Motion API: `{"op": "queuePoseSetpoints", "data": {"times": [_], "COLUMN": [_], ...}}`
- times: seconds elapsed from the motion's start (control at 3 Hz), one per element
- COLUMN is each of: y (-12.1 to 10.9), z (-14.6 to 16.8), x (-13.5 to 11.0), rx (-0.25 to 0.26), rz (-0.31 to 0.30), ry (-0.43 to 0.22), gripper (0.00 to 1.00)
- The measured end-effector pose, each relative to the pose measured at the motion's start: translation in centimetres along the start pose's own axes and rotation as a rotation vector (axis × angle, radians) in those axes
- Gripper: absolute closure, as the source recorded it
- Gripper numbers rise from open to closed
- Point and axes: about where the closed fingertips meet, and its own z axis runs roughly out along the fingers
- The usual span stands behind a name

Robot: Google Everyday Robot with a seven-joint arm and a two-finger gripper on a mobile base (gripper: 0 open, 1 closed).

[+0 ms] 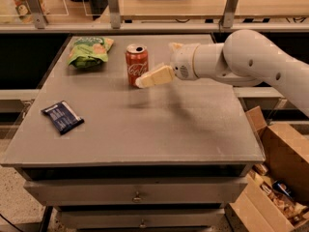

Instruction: Move coke can near rxbar blueberry

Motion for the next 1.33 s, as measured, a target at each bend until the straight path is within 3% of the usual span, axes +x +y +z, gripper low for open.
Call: {"op": "queuePoseSetpoints", "data": {"times": [0.67, 1.33], "y": [-0.9, -0.6], "z": [1.4, 3.2], "x": [-0.4, -1.3], "rx": [0.007, -0.031], "rz": [0.011, 0.014], "ry": [-0.035, -0.078], "gripper": [0.0, 0.0]}}
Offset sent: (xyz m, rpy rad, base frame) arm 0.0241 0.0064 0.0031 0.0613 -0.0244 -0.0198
